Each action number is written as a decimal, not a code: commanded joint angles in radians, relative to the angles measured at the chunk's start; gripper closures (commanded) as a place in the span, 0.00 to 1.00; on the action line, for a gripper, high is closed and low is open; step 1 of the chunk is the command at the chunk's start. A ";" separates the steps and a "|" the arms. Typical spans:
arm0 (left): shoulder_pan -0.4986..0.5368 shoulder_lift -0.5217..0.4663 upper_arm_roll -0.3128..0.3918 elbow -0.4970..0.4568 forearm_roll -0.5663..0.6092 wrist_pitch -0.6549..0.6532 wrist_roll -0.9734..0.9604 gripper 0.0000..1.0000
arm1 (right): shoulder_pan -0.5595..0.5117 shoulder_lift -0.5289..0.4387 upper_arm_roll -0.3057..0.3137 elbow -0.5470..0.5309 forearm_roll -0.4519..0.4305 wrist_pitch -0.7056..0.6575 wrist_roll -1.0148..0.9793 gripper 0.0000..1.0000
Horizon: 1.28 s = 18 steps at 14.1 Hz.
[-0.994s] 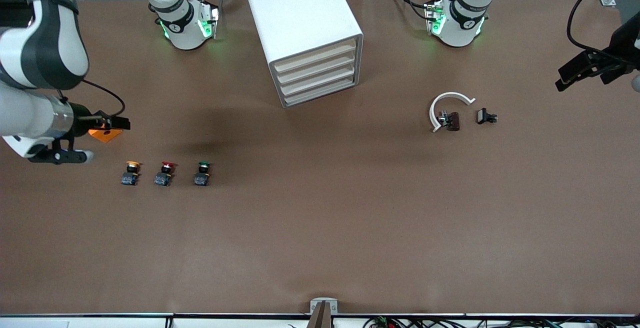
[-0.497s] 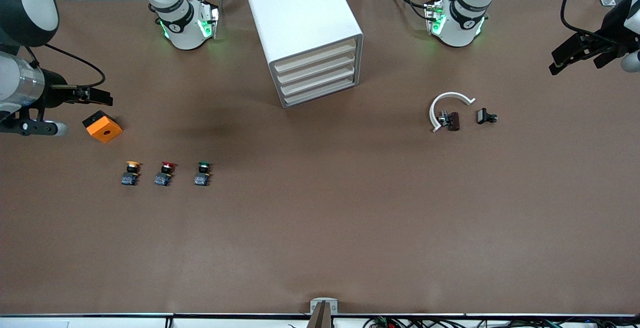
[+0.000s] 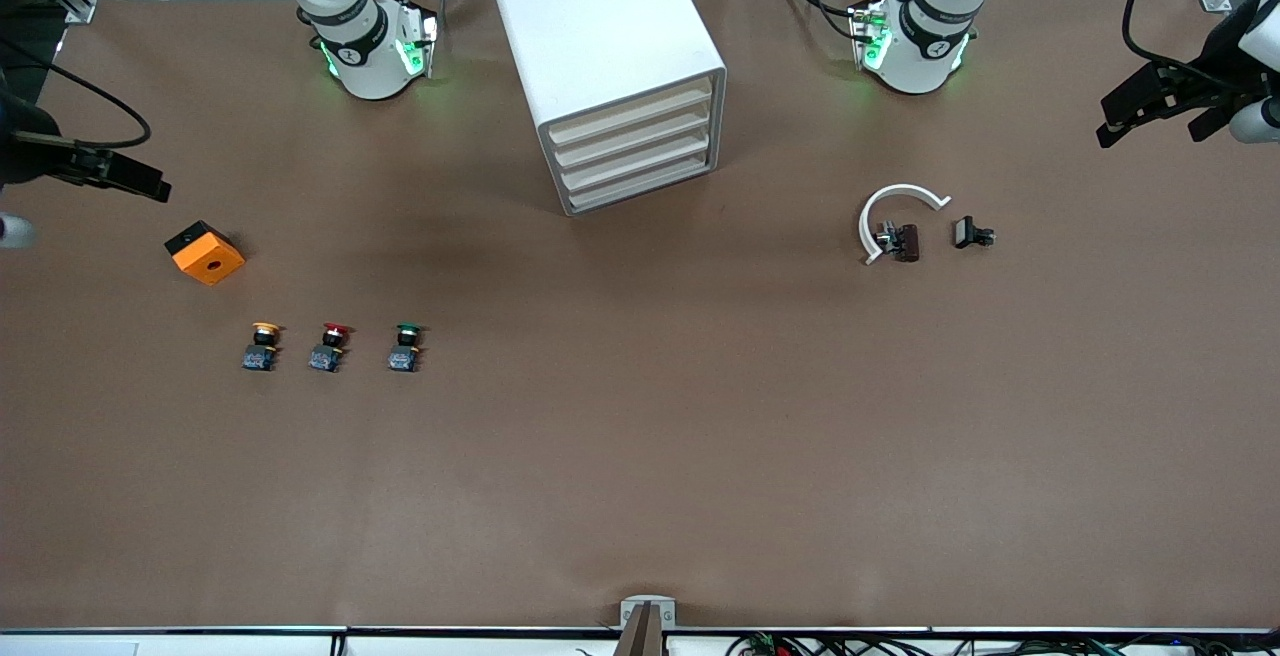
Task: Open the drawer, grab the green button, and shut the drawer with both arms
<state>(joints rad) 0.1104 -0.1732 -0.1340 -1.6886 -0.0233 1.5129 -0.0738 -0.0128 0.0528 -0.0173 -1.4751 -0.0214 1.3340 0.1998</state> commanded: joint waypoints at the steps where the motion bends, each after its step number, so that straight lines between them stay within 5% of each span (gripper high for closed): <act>1: -0.006 -0.014 -0.004 -0.009 0.000 -0.013 0.025 0.00 | -0.009 0.002 0.017 0.024 -0.015 -0.033 0.030 0.00; 4: -0.003 -0.037 -0.010 -0.037 0.002 -0.008 0.023 0.00 | -0.009 -0.002 0.017 0.018 -0.081 -0.044 0.027 0.00; 9: -0.003 -0.035 -0.009 -0.026 0.002 -0.007 0.009 0.00 | -0.015 -0.028 0.014 0.024 0.011 -0.013 -0.003 0.00; 15: -0.009 -0.008 -0.012 0.018 0.069 -0.011 0.022 0.00 | -0.042 -0.050 0.010 0.010 0.012 -0.015 -0.306 0.00; 18: -0.008 -0.015 -0.012 0.017 0.066 -0.019 0.014 0.00 | -0.023 -0.134 -0.010 -0.089 0.020 0.016 -0.306 0.00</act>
<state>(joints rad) 0.1043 -0.1853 -0.1417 -1.6883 0.0253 1.5088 -0.0670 -0.0352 0.0115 -0.0231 -1.4645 -0.0178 1.3210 -0.0894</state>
